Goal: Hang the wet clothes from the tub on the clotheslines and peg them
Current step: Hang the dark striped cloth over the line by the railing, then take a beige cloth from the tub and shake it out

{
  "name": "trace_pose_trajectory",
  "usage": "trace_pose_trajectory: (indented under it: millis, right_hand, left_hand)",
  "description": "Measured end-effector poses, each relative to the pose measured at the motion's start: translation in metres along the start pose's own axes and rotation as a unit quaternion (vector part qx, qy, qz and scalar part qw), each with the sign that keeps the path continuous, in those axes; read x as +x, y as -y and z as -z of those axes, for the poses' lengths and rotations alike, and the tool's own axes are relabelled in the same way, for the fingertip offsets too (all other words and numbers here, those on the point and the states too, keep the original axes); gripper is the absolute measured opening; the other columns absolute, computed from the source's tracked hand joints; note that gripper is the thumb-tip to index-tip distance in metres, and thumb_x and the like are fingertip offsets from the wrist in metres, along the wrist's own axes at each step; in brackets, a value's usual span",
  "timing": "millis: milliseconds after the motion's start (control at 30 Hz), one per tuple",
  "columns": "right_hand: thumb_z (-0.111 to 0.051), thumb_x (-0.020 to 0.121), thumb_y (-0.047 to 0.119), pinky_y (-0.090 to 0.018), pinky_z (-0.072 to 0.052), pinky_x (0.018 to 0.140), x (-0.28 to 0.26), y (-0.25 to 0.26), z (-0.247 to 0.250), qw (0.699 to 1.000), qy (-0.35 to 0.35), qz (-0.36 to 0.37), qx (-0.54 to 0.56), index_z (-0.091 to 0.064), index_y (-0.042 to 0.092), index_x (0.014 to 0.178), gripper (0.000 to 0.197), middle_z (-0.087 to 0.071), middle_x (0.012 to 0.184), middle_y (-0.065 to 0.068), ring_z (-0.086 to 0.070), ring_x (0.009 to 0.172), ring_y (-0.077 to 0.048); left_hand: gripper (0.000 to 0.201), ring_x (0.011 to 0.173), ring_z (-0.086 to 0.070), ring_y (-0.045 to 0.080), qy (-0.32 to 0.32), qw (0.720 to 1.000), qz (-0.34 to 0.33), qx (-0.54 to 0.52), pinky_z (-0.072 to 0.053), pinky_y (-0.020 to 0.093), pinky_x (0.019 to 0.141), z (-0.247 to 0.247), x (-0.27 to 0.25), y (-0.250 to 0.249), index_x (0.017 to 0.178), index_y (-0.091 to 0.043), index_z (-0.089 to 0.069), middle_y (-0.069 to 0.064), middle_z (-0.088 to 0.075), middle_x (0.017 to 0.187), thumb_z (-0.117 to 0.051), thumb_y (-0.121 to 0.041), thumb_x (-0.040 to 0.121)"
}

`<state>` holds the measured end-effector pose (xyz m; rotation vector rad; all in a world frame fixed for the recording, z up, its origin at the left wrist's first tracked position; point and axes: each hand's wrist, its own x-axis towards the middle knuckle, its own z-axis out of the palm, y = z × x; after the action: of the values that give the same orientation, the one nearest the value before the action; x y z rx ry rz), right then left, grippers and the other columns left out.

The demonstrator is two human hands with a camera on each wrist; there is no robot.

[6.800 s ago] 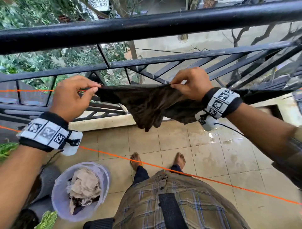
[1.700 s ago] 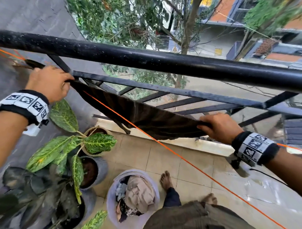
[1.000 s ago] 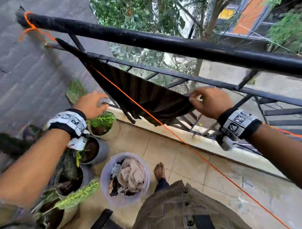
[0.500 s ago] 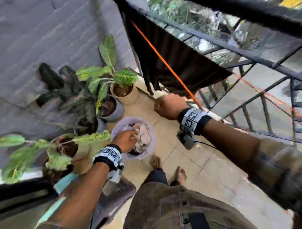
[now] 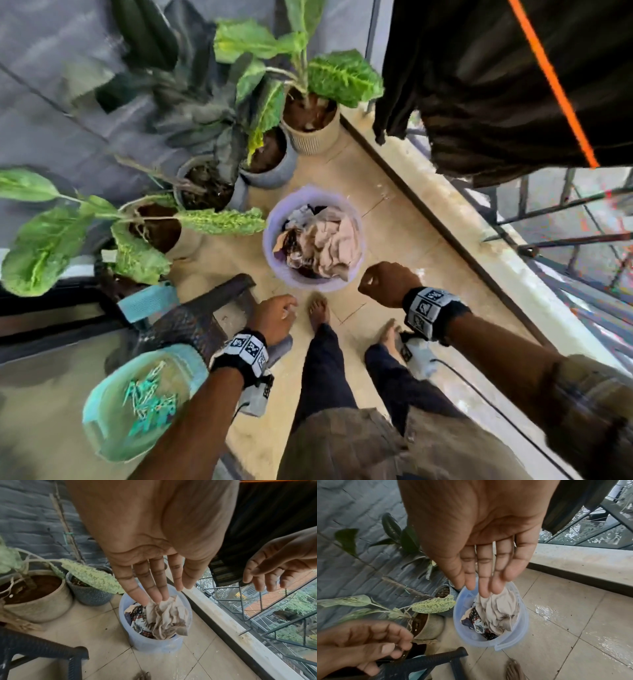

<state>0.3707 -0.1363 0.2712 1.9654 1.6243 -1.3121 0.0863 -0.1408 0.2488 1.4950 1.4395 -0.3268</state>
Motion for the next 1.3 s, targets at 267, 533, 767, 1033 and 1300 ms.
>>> trace_pose_trajectory:
  millis: [267, 533, 767, 1033, 1300]
  right_hand:
    - [-0.063, 0.085, 0.052, -0.033, -0.05, 0.087, 0.141, 0.004, -0.033, 0.987, -0.041, -0.121, 0.095, -0.066, 0.038, 0.101, 0.021, -0.068, 0.116, -0.002, -0.063, 0.107, -0.029]
    - [-0.062, 0.088, 0.043, -0.032, -0.048, 0.09, 0.272, -0.017, -0.051, 0.969, -0.128, -0.144, 0.153, -0.056, 0.031, 0.129, 0.043, -0.066, 0.123, -0.001, -0.061, 0.112, -0.027]
    - [-0.062, 0.085, 0.042, -0.03, -0.047, 0.077, 0.316, -0.017, -0.066, 0.972, -0.106, -0.159, 0.134, -0.064, 0.027, 0.121, 0.039, -0.067, 0.117, -0.008, -0.064, 0.104, -0.031]
    - [-0.062, 0.087, 0.042, -0.03, -0.039, 0.072, 0.266, 0.004, -0.059, 0.966, -0.119, -0.084, 0.216, -0.061, 0.022, 0.087, 0.02, -0.064, 0.092, -0.004, -0.056, 0.087, -0.027]
    - [-0.047, 0.091, 0.02, -0.036, -0.048, 0.081, 0.177, 0.044, -0.026, 0.986, -0.065, 0.058, 0.145, -0.063, 0.014, 0.101, 0.019, -0.067, 0.102, -0.011, -0.061, 0.095, -0.03]
  left_hand:
    - [0.025, 0.086, -0.058, 0.014, -0.03, 0.999, 0.024, -0.036, -0.036, 0.016, 0.07, 0.019, 0.125, 0.09, 0.114, -0.008, -0.067, 0.008, -0.07, 0.107, -0.056, -0.004, 0.092]
    - [0.032, 0.09, -0.065, 0.023, -0.072, 0.995, 0.032, -0.055, -0.047, 0.024, 0.082, 0.017, 0.246, 0.15, 0.113, -0.014, -0.067, 0.01, -0.07, 0.108, -0.057, 0.002, 0.087]
    - [0.029, 0.083, -0.064, 0.029, -0.097, 0.995, 0.012, -0.024, -0.051, 0.032, 0.081, -0.003, 0.277, 0.169, 0.112, -0.011, -0.069, 0.014, -0.067, 0.096, -0.064, 0.0, 0.085]
    - [0.023, 0.09, -0.068, 0.021, -0.037, 0.998, -0.004, -0.052, -0.054, 0.032, 0.085, 0.012, 0.246, 0.153, 0.103, -0.03, -0.064, 0.005, -0.07, 0.096, -0.058, -0.011, 0.093]
    - [0.039, 0.1, -0.065, 0.02, -0.04, 0.995, -0.09, -0.03, -0.052, 0.032, 0.086, 0.051, 0.191, 0.071, 0.121, -0.022, -0.064, 0.002, -0.065, 0.104, -0.063, -0.002, 0.088]
